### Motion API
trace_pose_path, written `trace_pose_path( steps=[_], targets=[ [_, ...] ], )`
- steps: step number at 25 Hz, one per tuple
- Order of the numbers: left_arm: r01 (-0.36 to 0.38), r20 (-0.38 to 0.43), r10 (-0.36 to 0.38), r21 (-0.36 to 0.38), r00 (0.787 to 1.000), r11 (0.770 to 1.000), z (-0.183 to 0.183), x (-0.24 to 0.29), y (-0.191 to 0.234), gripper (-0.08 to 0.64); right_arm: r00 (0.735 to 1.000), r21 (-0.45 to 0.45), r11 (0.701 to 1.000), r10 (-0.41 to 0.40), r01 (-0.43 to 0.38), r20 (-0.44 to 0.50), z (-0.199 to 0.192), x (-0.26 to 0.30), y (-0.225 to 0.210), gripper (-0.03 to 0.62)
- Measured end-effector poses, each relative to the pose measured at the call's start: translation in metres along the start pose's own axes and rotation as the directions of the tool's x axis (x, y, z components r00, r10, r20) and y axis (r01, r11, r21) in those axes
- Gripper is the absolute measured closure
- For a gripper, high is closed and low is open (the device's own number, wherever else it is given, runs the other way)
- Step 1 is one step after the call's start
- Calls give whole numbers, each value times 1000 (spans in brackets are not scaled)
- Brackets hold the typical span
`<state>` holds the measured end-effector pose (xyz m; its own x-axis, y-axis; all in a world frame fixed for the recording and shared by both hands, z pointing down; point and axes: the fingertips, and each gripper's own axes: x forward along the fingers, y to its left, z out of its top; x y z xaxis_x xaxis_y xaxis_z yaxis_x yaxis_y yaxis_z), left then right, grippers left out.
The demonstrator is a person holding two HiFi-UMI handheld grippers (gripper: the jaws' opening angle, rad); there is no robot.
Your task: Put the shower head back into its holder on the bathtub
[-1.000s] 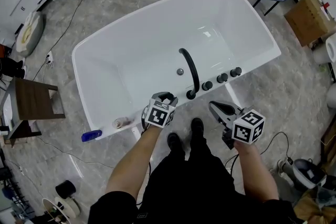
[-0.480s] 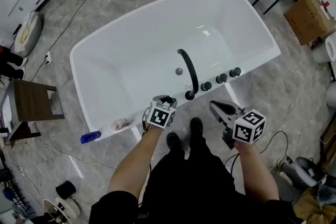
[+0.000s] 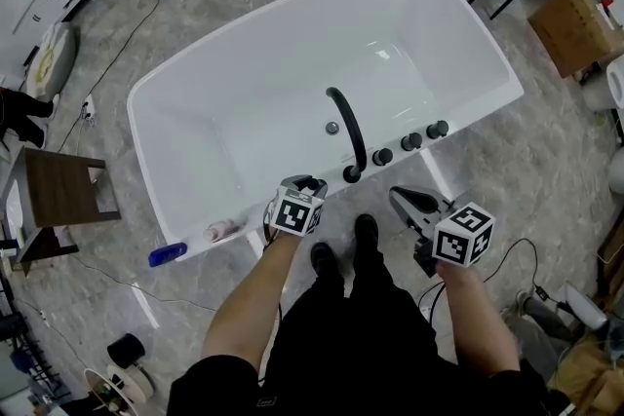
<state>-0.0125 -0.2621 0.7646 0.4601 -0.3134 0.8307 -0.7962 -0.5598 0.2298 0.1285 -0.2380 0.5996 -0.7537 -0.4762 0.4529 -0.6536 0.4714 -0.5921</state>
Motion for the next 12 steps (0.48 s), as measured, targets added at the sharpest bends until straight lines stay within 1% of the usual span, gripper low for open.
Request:
trace_pose_path(
  steps=[3, 5, 8, 10, 12],
  targets=[
    [-8, 25, 8, -1, 1000, 1000, 3, 0, 1, 383, 1000, 4, 1000, 13, -13, -7, -3, 5, 3, 575],
    [-12, 43, 13, -2, 999, 1000, 5, -1, 1, 324, 1000, 2, 1000, 19, -19, -9, -3, 7, 4, 575],
    [-13, 53, 13, -5, 998, 1000, 4, -3, 0, 279, 1000, -3, 1000, 21, -21, -3, -2, 8, 6, 575],
    [-16, 71, 16, -11, 997, 1000, 5, -7, -1, 264, 1000, -10, 1000, 19, -19, 3, 1, 6, 6, 575],
    [-21, 105, 22, -13, 994, 1000, 11, -14, -3, 264, 1000, -16, 1000, 20, -19, 9, 5, 4, 6, 575]
  ],
)
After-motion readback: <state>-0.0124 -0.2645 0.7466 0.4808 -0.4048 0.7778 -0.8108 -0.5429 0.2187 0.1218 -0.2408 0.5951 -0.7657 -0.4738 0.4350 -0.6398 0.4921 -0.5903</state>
